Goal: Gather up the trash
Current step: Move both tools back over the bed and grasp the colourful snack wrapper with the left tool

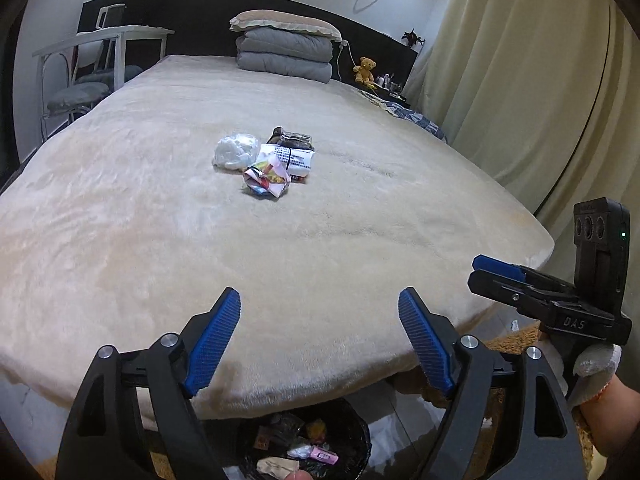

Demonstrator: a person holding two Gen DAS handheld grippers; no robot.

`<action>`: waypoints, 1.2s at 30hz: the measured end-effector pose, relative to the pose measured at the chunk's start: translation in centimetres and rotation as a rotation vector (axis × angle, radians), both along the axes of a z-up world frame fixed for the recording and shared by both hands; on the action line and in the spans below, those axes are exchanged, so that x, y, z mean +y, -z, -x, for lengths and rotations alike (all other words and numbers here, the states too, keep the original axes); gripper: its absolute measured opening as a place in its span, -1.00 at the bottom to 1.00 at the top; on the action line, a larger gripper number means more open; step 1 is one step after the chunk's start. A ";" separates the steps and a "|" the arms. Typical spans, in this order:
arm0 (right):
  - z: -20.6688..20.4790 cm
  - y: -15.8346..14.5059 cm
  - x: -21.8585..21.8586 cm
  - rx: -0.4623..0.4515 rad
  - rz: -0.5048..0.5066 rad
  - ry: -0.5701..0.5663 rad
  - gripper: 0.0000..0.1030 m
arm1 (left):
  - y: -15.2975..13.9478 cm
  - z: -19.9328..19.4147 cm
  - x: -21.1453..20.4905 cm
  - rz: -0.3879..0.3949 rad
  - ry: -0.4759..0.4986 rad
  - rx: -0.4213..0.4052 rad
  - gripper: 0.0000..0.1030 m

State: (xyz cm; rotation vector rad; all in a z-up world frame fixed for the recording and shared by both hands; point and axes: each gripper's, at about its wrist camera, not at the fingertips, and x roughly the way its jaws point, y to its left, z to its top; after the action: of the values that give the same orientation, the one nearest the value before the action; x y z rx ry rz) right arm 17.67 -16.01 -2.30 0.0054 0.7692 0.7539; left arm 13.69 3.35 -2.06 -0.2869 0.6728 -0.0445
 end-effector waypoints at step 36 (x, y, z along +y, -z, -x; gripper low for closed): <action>-9.4 -1.9 -0.7 -0.114 0.002 0.031 0.92 | 3.7 -19.5 3.0 -0.183 -0.068 0.147 0.87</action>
State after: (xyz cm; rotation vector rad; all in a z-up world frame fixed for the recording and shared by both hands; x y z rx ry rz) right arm 27.05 -16.68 -0.41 -0.0275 0.6602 0.7173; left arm 33.14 6.35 -5.74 -0.1376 0.8074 0.1042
